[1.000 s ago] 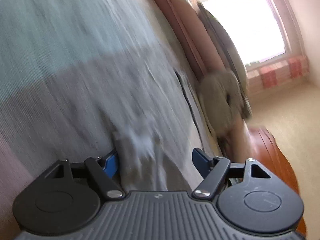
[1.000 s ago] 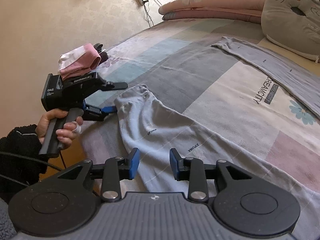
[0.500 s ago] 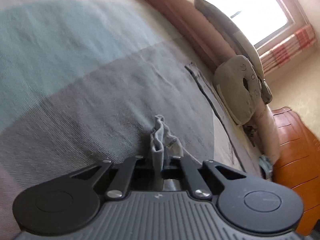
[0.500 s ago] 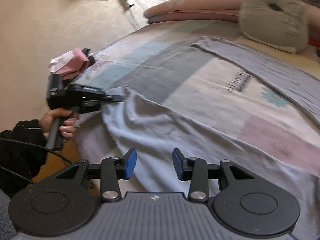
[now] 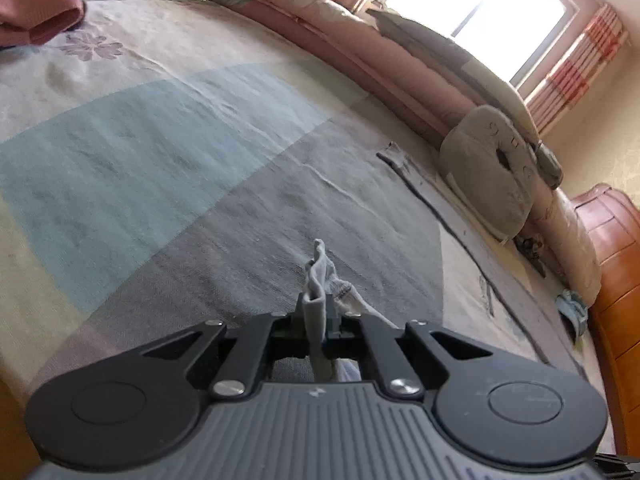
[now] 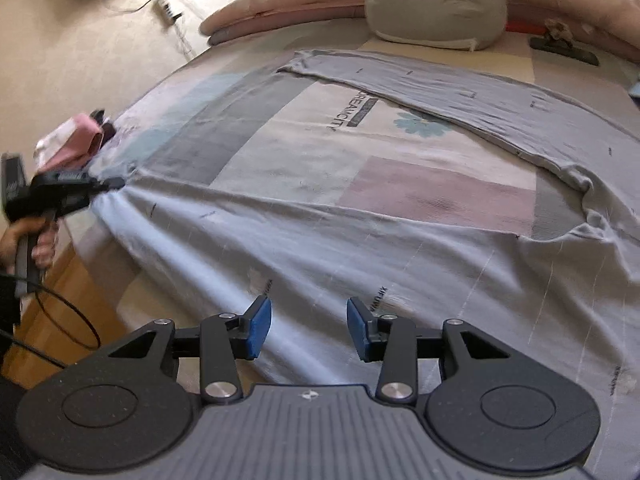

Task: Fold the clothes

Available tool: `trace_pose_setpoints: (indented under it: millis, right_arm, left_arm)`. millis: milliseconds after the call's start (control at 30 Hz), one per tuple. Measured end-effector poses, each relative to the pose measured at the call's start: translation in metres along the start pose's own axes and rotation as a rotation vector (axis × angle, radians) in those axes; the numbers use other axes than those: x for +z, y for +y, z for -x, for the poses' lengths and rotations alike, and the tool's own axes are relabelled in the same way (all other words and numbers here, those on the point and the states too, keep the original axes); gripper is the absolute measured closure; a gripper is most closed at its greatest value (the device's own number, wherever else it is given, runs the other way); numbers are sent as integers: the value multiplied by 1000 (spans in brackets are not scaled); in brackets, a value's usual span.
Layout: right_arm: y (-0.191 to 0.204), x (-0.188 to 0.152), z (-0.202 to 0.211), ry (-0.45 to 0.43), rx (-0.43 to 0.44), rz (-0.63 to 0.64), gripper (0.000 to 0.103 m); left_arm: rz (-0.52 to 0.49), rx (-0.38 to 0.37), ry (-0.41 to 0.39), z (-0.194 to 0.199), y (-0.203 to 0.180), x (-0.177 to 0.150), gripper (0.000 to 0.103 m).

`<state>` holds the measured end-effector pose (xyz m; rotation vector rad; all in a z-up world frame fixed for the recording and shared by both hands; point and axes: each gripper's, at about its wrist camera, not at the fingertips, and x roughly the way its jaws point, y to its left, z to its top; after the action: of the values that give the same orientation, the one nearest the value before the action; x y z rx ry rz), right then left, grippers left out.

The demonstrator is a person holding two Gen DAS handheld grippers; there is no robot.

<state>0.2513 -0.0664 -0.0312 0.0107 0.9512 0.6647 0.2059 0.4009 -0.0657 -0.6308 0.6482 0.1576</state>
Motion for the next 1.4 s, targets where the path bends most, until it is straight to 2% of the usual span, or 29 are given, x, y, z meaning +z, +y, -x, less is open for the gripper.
trace_pose_setpoints:
  millis: [233,333,400,633,833,867,900,1000,1133,1267,1400]
  right_arm:
    - [30,-12,-3,91,115,344,65]
    - [43,-16,-17,142,169,446,73]
    - [48,-19,-25,156,190,474,74]
    - [47,-15,-41,163,136,550,77]
    - [60,-25,-46,162,80,759,79]
    - [61,-25,-46,159,62,771,93]
    - [61,-24,-47,159,46,777,101]
    - [60,-18,-46,171,42,741,101]
    - [57,-10,-38,197,140,646,101]
    - [55,-5,-38,217,218,550,101]
    - [55,-8,-44,237,217,534,101]
  left_arm:
    - [0,54,63,-24,2,-3,100]
    - [31,45,61,-24,7,-3,99]
    - [34,48,62,-24,7,-4,99]
    - [5,75,74,-21,-4,-6,99]
    - [9,81,65,-20,-5,-8,99]
    - [11,82,57,-19,-6,-8,99]
    - [12,82,49,-15,-6,-7,100]
    - [9,82,20,-3,-8,-6,100]
    - [-13,90,-4,14,-8,-5,100]
    - [7,126,17,15,2,-8,100]
    - [44,147,35,12,11,-17,100]
